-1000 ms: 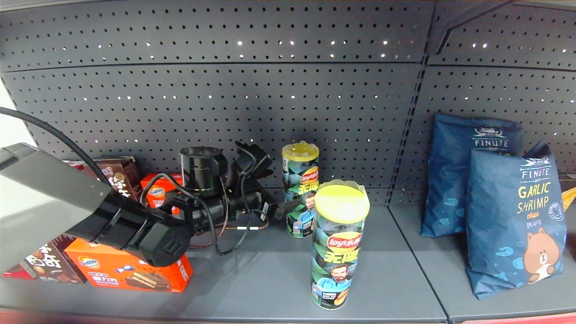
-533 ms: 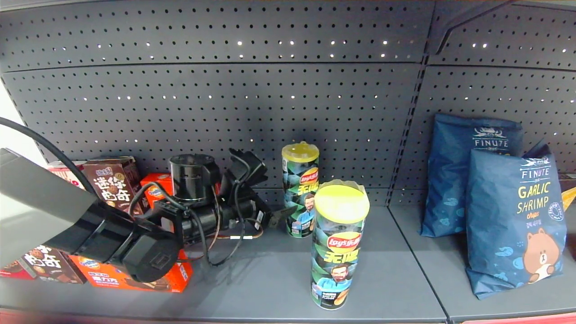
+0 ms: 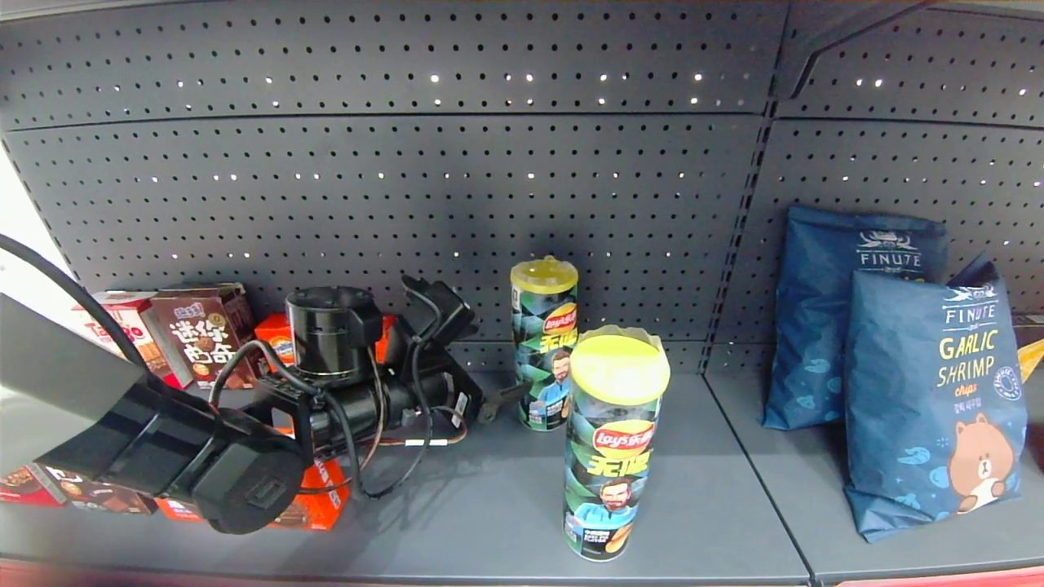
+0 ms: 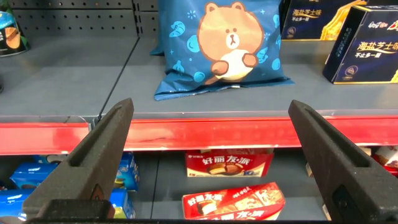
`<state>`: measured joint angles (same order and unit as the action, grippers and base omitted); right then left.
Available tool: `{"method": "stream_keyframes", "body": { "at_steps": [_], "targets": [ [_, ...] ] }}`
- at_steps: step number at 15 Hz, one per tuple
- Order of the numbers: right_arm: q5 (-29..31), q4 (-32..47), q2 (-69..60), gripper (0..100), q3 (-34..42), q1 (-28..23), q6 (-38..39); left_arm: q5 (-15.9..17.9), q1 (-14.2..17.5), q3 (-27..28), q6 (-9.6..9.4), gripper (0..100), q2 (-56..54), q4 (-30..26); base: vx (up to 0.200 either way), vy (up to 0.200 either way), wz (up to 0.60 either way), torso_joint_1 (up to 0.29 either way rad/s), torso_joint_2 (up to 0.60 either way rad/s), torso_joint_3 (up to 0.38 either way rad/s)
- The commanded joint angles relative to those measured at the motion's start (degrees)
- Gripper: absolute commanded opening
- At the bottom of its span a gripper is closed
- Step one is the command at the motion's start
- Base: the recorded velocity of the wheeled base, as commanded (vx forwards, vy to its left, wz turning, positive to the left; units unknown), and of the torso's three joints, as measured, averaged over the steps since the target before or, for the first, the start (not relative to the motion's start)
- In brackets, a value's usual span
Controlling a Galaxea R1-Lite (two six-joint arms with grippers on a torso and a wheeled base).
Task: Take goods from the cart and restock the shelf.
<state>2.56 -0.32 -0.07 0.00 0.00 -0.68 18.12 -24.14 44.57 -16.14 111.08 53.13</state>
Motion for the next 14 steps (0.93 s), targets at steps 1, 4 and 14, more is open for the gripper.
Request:
{"method": "stream_keyframes", "body": {
  "at_steps": [1, 4, 14],
  "targets": [
    [0.0, 0.0, 0.1, 100, 0.0, 0.0, 0.0, -0.1, -0.3, 0.1, -0.03, 100, 1.1, 0.0, 0.0, 0.0, 0.0, 0.0, 0.0, 0.0],
    [0.0, 0.0, 0.1, 100, 0.0, 0.0, 0.0, -1.2, -0.9, 0.3, -0.56, 100, 2.0, 0.0, 0.0, 0.0, 0.0, 0.0, 0.0, 0.0],
    [0.0, 0.0, 0.1, 100, 0.0, 0.0, 0.0, -7.8, -1.5, 3.5, -0.3, 100, 5.4, -0.7, 0.0, 0.0, 0.0, 0.0, 0.0, 0.0]
  ]
}}
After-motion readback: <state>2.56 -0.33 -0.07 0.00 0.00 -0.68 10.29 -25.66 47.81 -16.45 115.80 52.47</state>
